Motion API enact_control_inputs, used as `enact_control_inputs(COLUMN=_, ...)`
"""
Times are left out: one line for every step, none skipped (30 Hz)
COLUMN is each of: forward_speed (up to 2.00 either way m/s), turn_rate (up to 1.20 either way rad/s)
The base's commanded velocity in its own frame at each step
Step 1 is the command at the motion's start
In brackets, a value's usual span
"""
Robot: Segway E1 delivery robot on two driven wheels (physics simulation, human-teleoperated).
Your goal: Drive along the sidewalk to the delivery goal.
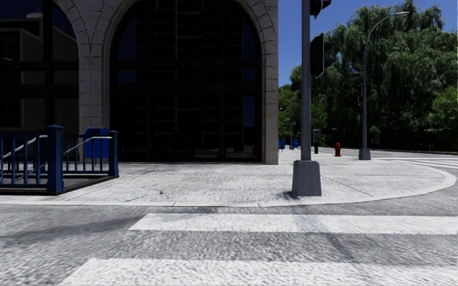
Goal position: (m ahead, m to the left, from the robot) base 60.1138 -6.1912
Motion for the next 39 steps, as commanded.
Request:
enact_control_inputs(forward_speed=2.0, turn_rate=-0.16)
enact_control_inputs(forward_speed=2.0, turn_rate=-0.08)
enact_control_inputs(forward_speed=2.0, turn_rate=0.0)
enact_control_inputs(forward_speed=2.0, turn_rate=0.0)
enact_control_inputs(forward_speed=2.0, turn_rate=0.0)
enact_control_inputs(forward_speed=2.0, turn_rate=0.0)
enact_control_inputs(forward_speed=2.0, turn_rate=0.0)
enact_control_inputs(forward_speed=2.0, turn_rate=0.0)
enact_control_inputs(forward_speed=1.99, turn_rate=0.0)
enact_control_inputs(forward_speed=1.95, turn_rate=0.0)
enact_control_inputs(forward_speed=1.92, turn_rate=0.0)
enact_control_inputs(forward_speed=1.87, turn_rate=0.0)
enact_control_inputs(forward_speed=1.8, turn_rate=0.0)
enact_control_inputs(forward_speed=1.77, turn_rate=0.0)
enact_control_inputs(forward_speed=1.77, turn_rate=0.0)
enact_control_inputs(forward_speed=1.72, turn_rate=0.0)
enact_control_inputs(forward_speed=1.66, turn_rate=0.0)
enact_control_inputs(forward_speed=1.56, turn_rate=0.0)
enact_control_inputs(forward_speed=1.49, turn_rate=0.0)
enact_control_inputs(forward_speed=1.45, turn_rate=0.0)
enact_control_inputs(forward_speed=1.43, turn_rate=0.0)
enact_control_inputs(forward_speed=1.43, turn_rate=-0.03)
enact_control_inputs(forward_speed=1.42, turn_rate=-0.04)
enact_control_inputs(forward_speed=1.42, turn_rate=-0.05)
enact_control_inputs(forward_speed=1.42, turn_rate=-0.05)
enact_control_inputs(forward_speed=1.42, turn_rate=-0.05)
enact_control_inputs(forward_speed=1.42, turn_rate=-0.07)
enact_control_inputs(forward_speed=1.42, turn_rate=-0.08)
enact_control_inputs(forward_speed=1.42, turn_rate=-0.13)
enact_control_inputs(forward_speed=1.42, turn_rate=-0.17)
enact_control_inputs(forward_speed=1.42, turn_rate=-0.19)
enact_control_inputs(forward_speed=1.42, turn_rate=-0.19)
enact_control_inputs(forward_speed=1.42, turn_rate=-0.19)
enact_control_inputs(forward_speed=1.42, turn_rate=-0.19)
enact_control_inputs(forward_speed=1.42, turn_rate=-0.19)
enact_control_inputs(forward_speed=1.42, turn_rate=-0.2)
enact_control_inputs(forward_speed=1.42, turn_rate=-0.2)
enact_control_inputs(forward_speed=1.41, turn_rate=-0.2)
enact_control_inputs(forward_speed=1.41, turn_rate=-0.2)
